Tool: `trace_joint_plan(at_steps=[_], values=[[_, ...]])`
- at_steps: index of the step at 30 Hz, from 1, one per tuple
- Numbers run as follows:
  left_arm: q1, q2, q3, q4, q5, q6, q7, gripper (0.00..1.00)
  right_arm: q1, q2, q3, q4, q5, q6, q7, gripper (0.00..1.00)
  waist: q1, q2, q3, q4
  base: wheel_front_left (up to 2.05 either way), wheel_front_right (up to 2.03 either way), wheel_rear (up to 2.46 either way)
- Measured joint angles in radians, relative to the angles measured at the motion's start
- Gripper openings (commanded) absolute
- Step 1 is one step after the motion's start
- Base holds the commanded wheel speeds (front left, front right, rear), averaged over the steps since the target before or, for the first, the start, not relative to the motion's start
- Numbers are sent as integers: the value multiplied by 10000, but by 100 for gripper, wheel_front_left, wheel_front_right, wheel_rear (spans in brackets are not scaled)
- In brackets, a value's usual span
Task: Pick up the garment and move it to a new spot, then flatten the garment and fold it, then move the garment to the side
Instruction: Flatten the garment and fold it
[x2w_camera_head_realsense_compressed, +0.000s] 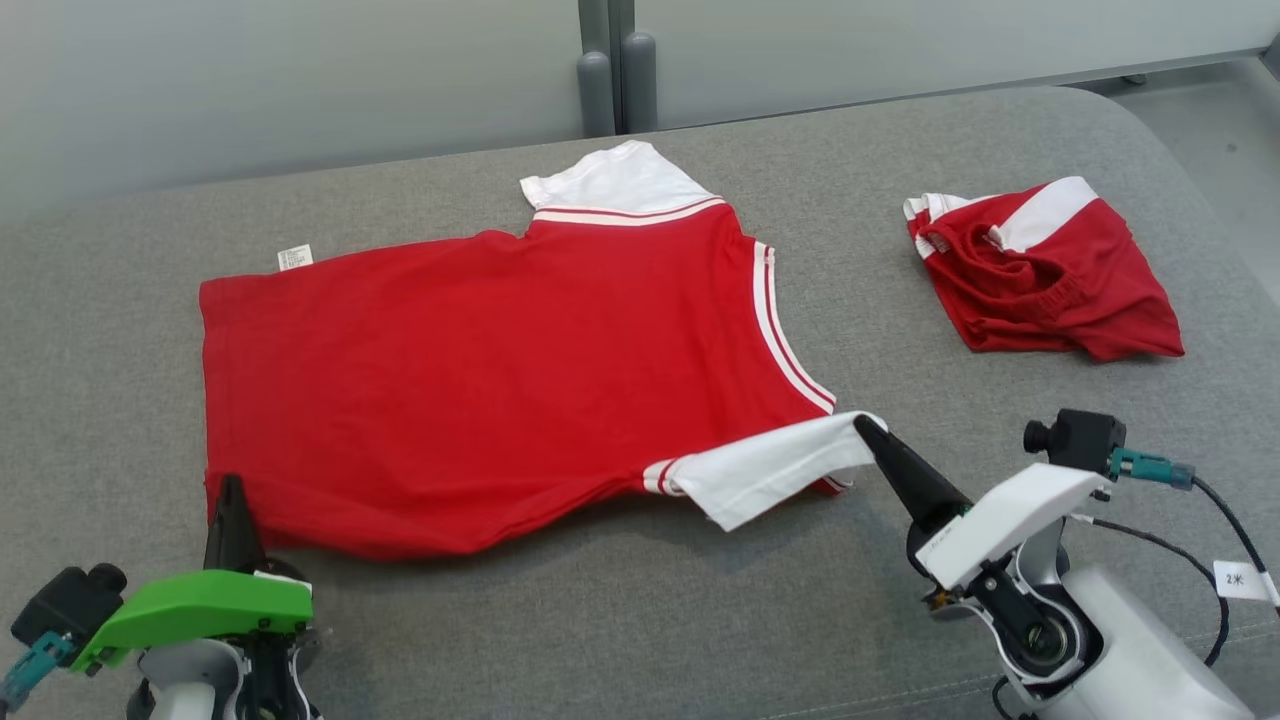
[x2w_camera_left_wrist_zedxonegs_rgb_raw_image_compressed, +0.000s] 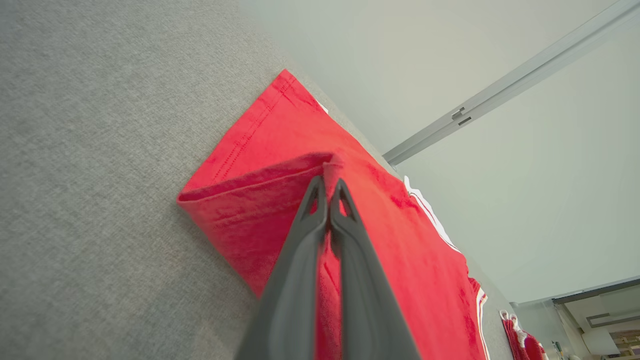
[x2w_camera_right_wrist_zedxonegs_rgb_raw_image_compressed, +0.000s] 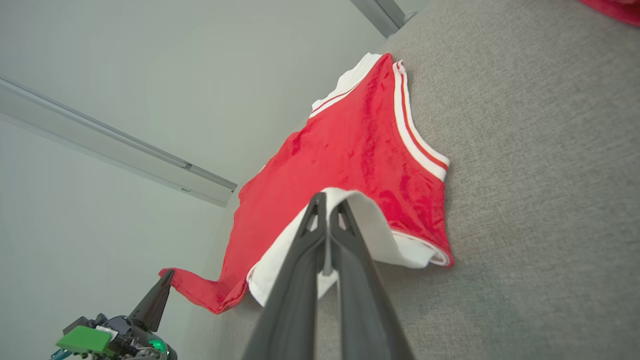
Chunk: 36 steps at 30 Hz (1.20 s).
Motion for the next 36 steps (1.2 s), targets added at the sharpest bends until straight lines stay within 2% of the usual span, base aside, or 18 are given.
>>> trace_joint_plan(at_steps=[8,15,18,22,23,25,26,27,28,36], values=[[-1249,90,-178,600,188,173,226,0,-1631,-8,-94,886,65,-48,917,0,0,0,470,126,0,0,0],[-2745,73,-255,1785,596,347,506,0,-3375,6,29,2090,-173,-596,1764,0,0,0,1156,406,0,0,0],[-3149,31,-184,2303,623,349,510,0,-3806,71,58,2556,-267,-721,1864,0,1,0,1416,515,0,0,0],[-3569,-31,-134,2813,669,349,433,0,-4209,245,123,3131,-351,-717,1866,0,1,0,1667,663,0,0,0],[-3648,-33,-132,2938,669,349,424,0,-4270,301,138,3239,-397,-717,1864,11,1,0,1703,694,0,0,0],[-3763,-42,-134,3131,690,349,422,0,-4397,384,148,3459,-401,-711,1860,44,1,0,1756,739,0,0,0],[-3826,-48,-134,3256,715,349,412,11,-4448,428,138,3542,-401,-708,1812,83,1,0,1773,751,0,0,0],[-3883,-54,-134,3356,755,351,372,67,-4500,485,125,3611,-401,-702,1737,100,1,0,1786,757,0,0,0],[-3935,-56,-134,3450,779,353,347,100,-4568,552,105,3691,-401,-677,1672,100,1,0,1793,758,0,0,0],[-4377,-17,-8,3777,1091,378,159,100,-5079,639,-228,4004,-506,-351,700,100,1,0,1804,723,0,0,0]])
